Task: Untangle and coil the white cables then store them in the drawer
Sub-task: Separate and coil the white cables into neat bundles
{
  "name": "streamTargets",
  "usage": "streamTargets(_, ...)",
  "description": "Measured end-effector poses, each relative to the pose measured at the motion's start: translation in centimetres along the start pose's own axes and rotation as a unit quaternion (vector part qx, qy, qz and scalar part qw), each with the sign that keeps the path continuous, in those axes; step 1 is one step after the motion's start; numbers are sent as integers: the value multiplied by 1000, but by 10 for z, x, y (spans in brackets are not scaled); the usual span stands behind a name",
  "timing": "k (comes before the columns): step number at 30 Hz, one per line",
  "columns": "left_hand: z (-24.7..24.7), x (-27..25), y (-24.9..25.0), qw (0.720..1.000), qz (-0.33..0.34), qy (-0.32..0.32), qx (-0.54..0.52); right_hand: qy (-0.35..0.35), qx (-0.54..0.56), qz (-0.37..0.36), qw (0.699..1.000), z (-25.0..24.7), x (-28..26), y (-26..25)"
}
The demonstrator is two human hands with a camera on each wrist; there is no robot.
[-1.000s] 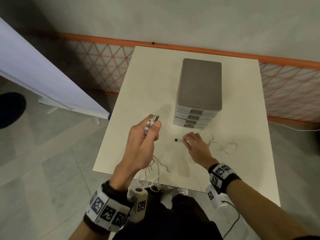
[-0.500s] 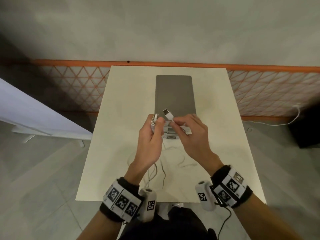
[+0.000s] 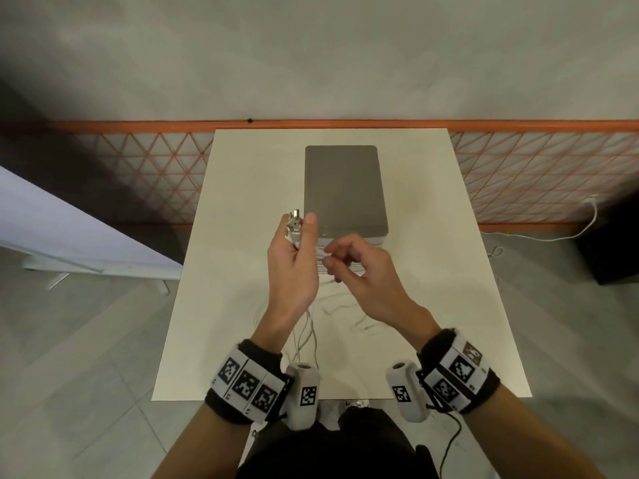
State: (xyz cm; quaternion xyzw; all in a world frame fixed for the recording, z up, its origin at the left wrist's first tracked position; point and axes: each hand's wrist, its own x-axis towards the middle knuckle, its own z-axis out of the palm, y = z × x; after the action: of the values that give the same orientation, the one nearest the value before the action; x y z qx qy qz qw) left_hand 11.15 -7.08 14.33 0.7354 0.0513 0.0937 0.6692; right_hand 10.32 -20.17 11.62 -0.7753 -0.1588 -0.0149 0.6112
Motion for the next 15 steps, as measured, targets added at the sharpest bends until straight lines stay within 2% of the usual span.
streamTargets(10,-12,-9,10,998,34,27,-36,-120,-54,-12,991,12,-9,-1)
streamTargets(15,-35,-2,23,996,55,61,-42,-153,-146,0,977,9,-30,42)
